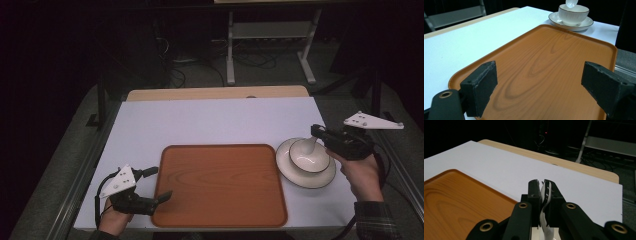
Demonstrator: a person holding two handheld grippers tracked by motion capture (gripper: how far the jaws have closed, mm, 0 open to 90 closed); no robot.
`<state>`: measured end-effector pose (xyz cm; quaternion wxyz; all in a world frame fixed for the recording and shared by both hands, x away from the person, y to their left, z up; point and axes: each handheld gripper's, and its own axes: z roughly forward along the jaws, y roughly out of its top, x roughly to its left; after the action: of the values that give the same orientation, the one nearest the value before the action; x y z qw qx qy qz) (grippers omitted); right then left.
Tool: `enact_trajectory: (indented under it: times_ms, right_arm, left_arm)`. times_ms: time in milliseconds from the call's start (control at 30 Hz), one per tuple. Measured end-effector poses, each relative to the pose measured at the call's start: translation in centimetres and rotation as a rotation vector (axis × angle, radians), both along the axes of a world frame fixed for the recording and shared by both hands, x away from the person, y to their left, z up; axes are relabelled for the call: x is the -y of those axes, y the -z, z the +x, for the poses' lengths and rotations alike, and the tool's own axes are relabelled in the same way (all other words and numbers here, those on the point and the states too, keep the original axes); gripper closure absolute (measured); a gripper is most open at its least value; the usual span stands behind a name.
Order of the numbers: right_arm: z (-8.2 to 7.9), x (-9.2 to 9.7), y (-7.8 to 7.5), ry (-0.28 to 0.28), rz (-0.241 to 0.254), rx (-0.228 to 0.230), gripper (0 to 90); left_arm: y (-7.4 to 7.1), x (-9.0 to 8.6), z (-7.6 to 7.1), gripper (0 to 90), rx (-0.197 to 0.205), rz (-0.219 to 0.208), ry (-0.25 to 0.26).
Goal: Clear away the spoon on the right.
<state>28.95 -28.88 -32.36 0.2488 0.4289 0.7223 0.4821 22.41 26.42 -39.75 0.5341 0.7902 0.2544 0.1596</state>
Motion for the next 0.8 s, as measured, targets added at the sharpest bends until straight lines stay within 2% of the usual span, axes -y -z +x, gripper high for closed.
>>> enact_trajectory:
  times_ms: [367,800]
  right_arm:
    - [-0.6,-1.9,-1.2,-0.068,-0.011,0.024,83.5]
    - [-0.8,-4.8,-1.4,-0.177,-0.020,0.008,83.5]
  left_arm:
    - [0.0,0.0,0.0,12.8,0.000,-0.001,0.000]
    - [0.0,0.0,0.0,12.8,0.003,0.000,0.000]
